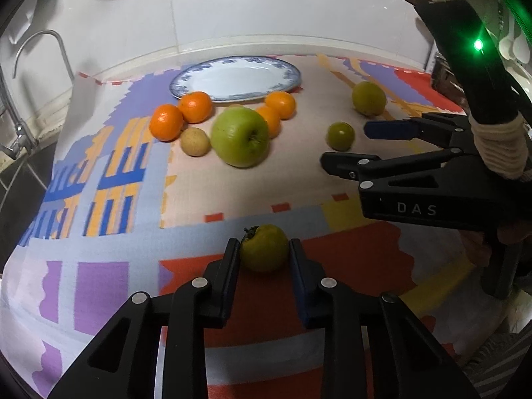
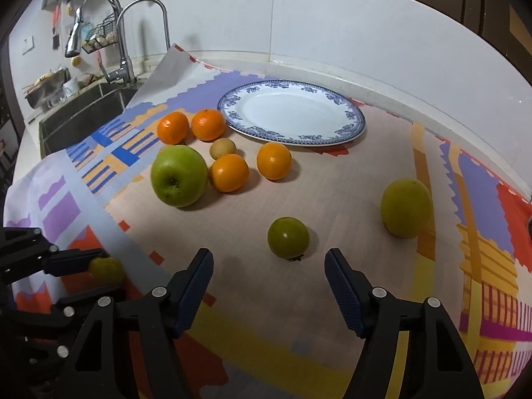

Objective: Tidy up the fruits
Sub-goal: 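Grasp the small green tomato with the left tool while the right tool grasps a small green lime, then carry both held small fruits over the blue-rimmed white plate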

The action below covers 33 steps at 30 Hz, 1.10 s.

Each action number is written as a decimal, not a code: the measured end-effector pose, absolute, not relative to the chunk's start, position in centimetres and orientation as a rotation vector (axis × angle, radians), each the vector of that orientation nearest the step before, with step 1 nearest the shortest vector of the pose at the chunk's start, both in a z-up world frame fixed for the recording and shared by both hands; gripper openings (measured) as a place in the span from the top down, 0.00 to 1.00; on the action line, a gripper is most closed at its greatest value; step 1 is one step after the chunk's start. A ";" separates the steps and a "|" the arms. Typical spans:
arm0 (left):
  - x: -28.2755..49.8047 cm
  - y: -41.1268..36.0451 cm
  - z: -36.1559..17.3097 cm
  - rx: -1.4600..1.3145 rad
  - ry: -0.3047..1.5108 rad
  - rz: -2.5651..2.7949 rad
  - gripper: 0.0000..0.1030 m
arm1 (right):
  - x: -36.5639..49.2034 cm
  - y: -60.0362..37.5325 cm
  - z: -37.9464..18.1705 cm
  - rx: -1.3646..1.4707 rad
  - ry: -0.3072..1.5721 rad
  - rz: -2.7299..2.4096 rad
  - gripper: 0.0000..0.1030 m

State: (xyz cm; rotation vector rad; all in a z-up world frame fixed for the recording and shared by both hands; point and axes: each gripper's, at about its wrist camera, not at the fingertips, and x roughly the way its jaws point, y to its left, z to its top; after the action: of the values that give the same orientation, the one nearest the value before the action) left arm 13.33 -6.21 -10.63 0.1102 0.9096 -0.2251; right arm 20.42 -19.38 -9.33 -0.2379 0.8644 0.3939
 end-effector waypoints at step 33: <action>17.1 -4.4 -5.8 0.102 0.766 -0.253 0.72 | 20.8 -18.9 -6.5 -0.117 0.841 0.345 0.71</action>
State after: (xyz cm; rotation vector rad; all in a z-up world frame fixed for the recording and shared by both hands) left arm 17.06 -4.42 -5.78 0.1022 0.7661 -0.2534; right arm 20.82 -18.93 -6.47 -0.1167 0.8414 0.3451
